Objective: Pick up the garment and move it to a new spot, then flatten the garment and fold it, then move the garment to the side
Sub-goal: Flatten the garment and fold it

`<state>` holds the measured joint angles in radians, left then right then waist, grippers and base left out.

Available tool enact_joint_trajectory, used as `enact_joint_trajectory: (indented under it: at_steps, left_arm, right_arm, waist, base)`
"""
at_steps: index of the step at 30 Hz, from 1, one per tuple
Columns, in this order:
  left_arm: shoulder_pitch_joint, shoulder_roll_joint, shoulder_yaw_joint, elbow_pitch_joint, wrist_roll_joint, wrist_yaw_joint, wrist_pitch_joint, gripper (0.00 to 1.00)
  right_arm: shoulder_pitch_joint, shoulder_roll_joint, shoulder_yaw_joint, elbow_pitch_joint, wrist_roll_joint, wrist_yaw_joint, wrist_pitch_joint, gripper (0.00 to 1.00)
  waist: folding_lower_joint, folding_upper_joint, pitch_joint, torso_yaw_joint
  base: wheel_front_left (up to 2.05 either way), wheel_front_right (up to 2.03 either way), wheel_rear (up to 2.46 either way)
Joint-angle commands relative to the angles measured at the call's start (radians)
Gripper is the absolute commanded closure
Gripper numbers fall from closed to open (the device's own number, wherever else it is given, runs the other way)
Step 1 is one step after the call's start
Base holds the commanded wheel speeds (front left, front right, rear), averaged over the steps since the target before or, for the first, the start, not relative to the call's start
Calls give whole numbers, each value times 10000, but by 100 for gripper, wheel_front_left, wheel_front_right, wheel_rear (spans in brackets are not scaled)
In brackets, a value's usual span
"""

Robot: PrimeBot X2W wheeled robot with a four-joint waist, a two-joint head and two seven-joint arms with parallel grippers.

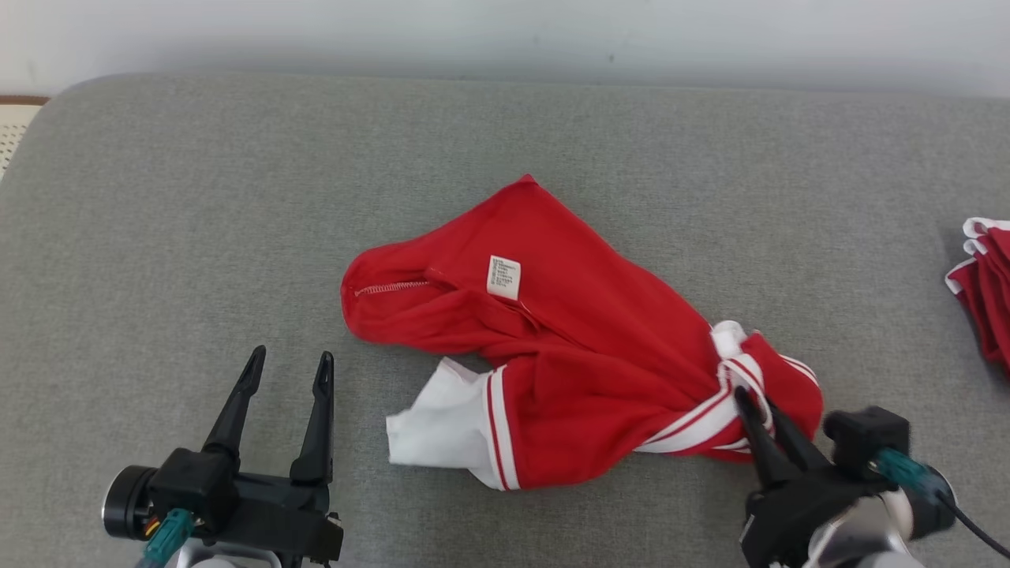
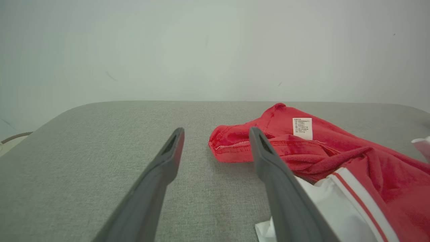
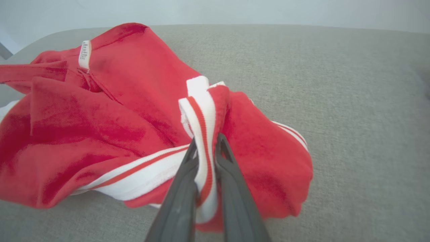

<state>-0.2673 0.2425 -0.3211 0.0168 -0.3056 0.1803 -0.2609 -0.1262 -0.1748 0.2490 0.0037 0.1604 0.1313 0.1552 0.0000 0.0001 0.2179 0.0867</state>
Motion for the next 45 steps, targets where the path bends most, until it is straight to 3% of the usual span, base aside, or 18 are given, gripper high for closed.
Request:
enact_joint_trajectory:
  at_steps: [1, 6, 8, 9, 10, 11, 22, 27, 35, 45]
  left_arm:
    - [-12, 62, 70, -37, 126, -14, -70, 0]
    - [35, 92, 150, -71, 150, -88, -65, 0]
    - [68, 103, 151, -62, 148, -102, -65, 0]
    - [93, 110, 154, -52, 143, -90, -65, 0]
    - [108, 121, 153, -41, 133, -110, -66, 0]
    - [115, 139, 159, -33, 130, -126, -66, 0]
    - [239, 294, 238, -129, 44, -44, -31, 0]
    - [345, 368, 301, -233, 1, 42, 27, 0]
    - [426, 461, 380, -355, -71, 151, 80, 0]
    - [585, 437, 308, -292, -167, 218, 78, 0]
  right_arm:
    - [471, 281, -524, -317, 138, -11, -398, 100]
    - [1315, 935, -1550, -577, 978, -11, -1462, 100]
    - [1497, 1037, -1709, -491, 1272, -11, -1637, 96]
    - [1635, 1076, -1780, -391, 1394, -11, -1802, 73]
    - [1727, 1108, -1843, -298, 1587, -11, -1981, 17]
    - [1823, 1137, -1942, -196, 1842, -11, -2186, 0]
    - [2674, 1230, -2360, 1082, 2944, -11, -4022, 0]
    - [2634, 1207, -3279, 546, 3105, -11, -4201, 0]
    - [2274, 1229, -4307, -974, 2150, -11, -4203, 0]
    - [2052, 1028, -3353, -1754, 756, -11, -4198, 0]
  waist:
    - [0, -1, 19, -174]
    - [0, -1, -18, -349]
    - [0, -1, -34, -378]
    - [0, -1, -49, -402]
    - [0, -1, -61, -417]
    - [0, -1, -76, -440]
    - [0, -1, -265, -768]
    - [0, -1, -344, -936]
    - [0, -1, -452, -1046]
    - [0, -1, -882, -874]
  base:
    - [0, 0, 0]
    - [0, 0, 0]
    - [0, 0, 0]
    - [0, 0, 0]
    - [0, 0, 0]
    - [0, 0, 0]
    - [0, 0, 0]
    - [0, 0, 0]
    - [0, 0, 0]
    - [0, 0, 0]
